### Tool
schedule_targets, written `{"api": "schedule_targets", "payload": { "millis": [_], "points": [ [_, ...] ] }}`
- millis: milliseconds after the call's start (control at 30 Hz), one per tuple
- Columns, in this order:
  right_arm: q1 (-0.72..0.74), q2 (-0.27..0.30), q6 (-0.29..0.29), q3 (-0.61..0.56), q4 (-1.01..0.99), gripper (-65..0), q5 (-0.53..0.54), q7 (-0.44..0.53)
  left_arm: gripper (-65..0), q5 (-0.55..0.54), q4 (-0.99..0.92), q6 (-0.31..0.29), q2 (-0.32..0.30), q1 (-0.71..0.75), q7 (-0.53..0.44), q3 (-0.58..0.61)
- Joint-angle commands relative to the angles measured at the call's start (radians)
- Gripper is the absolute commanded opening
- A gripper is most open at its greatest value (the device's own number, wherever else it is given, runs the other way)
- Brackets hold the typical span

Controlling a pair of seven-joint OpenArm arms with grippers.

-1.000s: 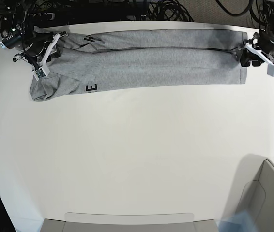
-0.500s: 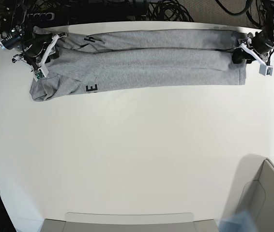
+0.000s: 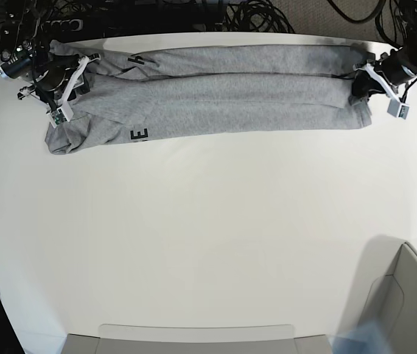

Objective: Fold the T-shirt properly
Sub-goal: 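Grasp the strip end with the left gripper and fold it toward the right gripper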

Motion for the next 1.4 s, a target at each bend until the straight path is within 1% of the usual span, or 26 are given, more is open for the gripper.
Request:
{"api": "schedule_targets", "payload": {
  "millis": [0, 133, 233, 267, 333, 433, 500, 600, 700, 800, 933, 1000, 1200, 1267, 1367],
  "points": [
    [0.013, 0.009, 0.012, 0.004, 0.013, -45.7, 0.008, 0.013, -65.0, 0.045, -0.03, 0.018, -0.01, -0.021, 0.013, -0.038],
    [0.014, 0.006, 0.01, 0.004, 0.013, -45.7, 0.008, 0.013, -65.0, 0.146, -0.177, 0.012, -0.009, -0.142, 0.013, -0.131],
    [0.014, 0.006, 0.01, 0.004, 0.015, -45.7, 0.008, 0.013, -65.0, 0.22, -0.186, 0.01, -0.012, -0.197, 0.021, -0.159],
    [0.014, 0.006, 0.01, 0.004, 0.016, -45.7, 0.008, 0.013, -65.0, 0.235, -0.166, 0.01, -0.012, -0.202, 0.024, -0.168],
    [0.014, 0.006, 0.01, 0.006, 0.016, -45.7, 0.008, 0.013, -65.0, 0.249, -0.106, 0.003, -0.033, -0.202, 0.035, -0.182],
    [0.014, -0.012, 0.01, 0.01, 0.016, -45.7, 0.008, 0.013, -65.0, 0.252, -0.031, -0.003, -0.043, -0.202, 0.096, -0.191],
    [0.014, -0.018, 0.01, 0.01, 0.016, -45.7, 0.008, 0.013, -65.0, 0.252, 0.033, -0.003, -0.043, -0.192, 0.128, -0.191],
    [0.014, -0.021, 0.01, 0.007, 0.016, -45.7, 0.008, 0.013, -65.0, 0.252, 0.168, 0.001, -0.038, -0.142, 0.162, -0.193],
    [0.014, -0.021, 0.01, 0.004, 0.016, -45.7, 0.008, 0.013, -65.0, 0.252, 0.297, 0.006, -0.029, -0.125, 0.239, -0.193],
    [0.014, -0.021, 0.01, 0.004, 0.016, -45.7, 0.008, 0.013, -65.0, 0.252, 0.397, 0.006, 0.01, -0.11, 0.311, -0.193],
    [0.014, -0.021, 0.01, 0.004, 0.016, -45.7, 0.008, 0.013, -65.0, 0.252, 0.559, 0.006, 0.102, -0.087, 0.374, -0.19],
    [0.014, -0.021, 0.01, 0.004, 0.016, -45.7, 0.008, 0.013, -65.0, 0.251, 0.605, 0.006, 0.14, -0.087, 0.403, -0.182],
    [0.014, -0.021, 0.01, 0.004, 0.016, -45.7, 0.008, 0.013, -65.0, 0.248, 0.625, 0.0, 0.258, -0.087, 0.417, -0.177],
    [0.014, -0.021, 0.01, 0.004, 0.016, -45.7, 0.008, 0.013, -65.0, 0.248, 0.636, 0.003, 0.28, -0.088, 0.417, -0.137],
    [0.014, -0.021, 0.01, 0.003, 0.018, -45.7, 0.008, 0.013, -65.0, 0.249, 0.636, 0.006, 0.293, -0.09, 0.408, -0.036]
  ]
}}
